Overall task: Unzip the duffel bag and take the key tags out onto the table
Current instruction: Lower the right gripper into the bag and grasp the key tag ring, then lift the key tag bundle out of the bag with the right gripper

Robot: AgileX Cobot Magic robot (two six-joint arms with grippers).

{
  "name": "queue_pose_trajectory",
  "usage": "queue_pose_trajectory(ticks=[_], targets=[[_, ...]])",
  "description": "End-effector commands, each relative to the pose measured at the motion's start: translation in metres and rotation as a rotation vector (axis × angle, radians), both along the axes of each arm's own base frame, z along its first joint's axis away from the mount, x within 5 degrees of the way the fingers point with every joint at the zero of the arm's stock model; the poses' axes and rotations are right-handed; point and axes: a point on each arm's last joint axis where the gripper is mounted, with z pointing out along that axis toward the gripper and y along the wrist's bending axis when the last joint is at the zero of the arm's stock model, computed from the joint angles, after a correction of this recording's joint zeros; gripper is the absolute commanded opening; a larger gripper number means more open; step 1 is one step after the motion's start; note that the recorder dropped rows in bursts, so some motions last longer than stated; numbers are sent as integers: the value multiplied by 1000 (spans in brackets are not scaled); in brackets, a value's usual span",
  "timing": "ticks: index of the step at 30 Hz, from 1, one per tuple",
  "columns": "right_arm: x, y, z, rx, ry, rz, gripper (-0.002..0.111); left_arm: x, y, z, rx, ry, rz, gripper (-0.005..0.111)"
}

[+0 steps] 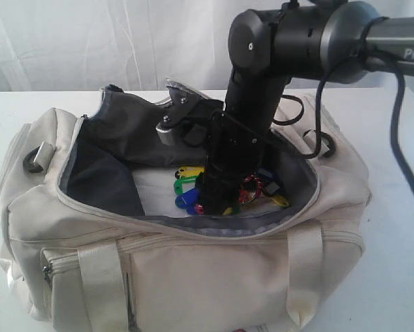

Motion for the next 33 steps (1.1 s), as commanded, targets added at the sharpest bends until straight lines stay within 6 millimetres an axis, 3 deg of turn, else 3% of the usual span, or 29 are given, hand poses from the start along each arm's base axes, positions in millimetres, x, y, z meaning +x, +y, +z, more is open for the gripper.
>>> queue_pose_trajectory(ticks=[1,6,9,15,19,24,27,33], targets=[[6,4,-22,-19,12,32,66,-3,0,-1,-15,13,-1,0],[15,11,-44,-9,-10,18,66,-3,0,-1,-15,13,-1,0],[16,12,-54,-29,17,19,57,-3,0,-1,-15,13,-1,0],[9,7,-58,-100,113,9,0,-3,0,-1,-15,13,-1,0],[6,5,-49,-99,120,-17,0,-3,0,-1,-15,13,-1,0],[3,5,-16,-23,68,-23,0,-3,0,-1,-15,13,-1,0],[2,6,18,84,-1,-35,0,-3,0,-1,-15,13,-1,0],[-1,4,42,158,-73,-44,0,-3,0,-1,-15,13,-1,0]])
